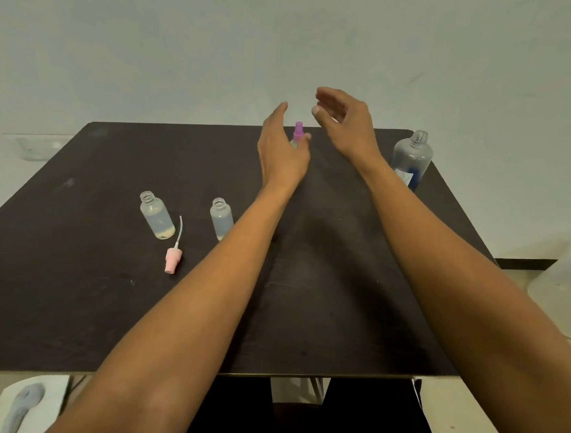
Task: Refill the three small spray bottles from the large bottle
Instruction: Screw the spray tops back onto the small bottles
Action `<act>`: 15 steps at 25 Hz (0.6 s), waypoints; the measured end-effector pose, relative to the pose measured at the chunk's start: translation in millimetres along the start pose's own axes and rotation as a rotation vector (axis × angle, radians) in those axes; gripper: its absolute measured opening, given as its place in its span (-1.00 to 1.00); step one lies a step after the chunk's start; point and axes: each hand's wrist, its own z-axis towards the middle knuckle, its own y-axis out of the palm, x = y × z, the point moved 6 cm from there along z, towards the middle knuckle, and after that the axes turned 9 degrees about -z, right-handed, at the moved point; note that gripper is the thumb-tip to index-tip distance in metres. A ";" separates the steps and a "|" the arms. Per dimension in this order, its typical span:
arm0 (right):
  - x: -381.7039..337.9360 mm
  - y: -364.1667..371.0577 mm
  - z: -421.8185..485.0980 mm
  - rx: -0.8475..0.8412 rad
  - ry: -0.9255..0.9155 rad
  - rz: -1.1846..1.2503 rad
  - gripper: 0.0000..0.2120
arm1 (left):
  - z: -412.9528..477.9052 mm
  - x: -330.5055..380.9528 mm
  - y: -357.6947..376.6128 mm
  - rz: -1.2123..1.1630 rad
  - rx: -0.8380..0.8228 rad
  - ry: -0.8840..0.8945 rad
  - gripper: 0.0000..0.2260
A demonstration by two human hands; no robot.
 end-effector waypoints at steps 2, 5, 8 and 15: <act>-10.6 -13.6 -19.2 0.002 -0.008 0.085 -0.59 | -17.8 19.6 -16.7 -0.071 -0.008 0.071 -0.49; -31.7 -24.5 -53.2 -0.010 -0.030 0.190 -0.62 | -50.2 37.5 -43.2 -0.165 -0.037 0.097 -0.57; -53.4 -26.7 -90.2 -0.032 -0.051 0.281 -0.64 | -83.9 44.5 -69.5 -0.210 -0.097 0.123 -0.60; -80.0 -15.9 -156.9 -0.094 -0.077 0.333 -0.63 | -127.2 37.0 -117.0 -0.178 -0.117 0.117 -0.60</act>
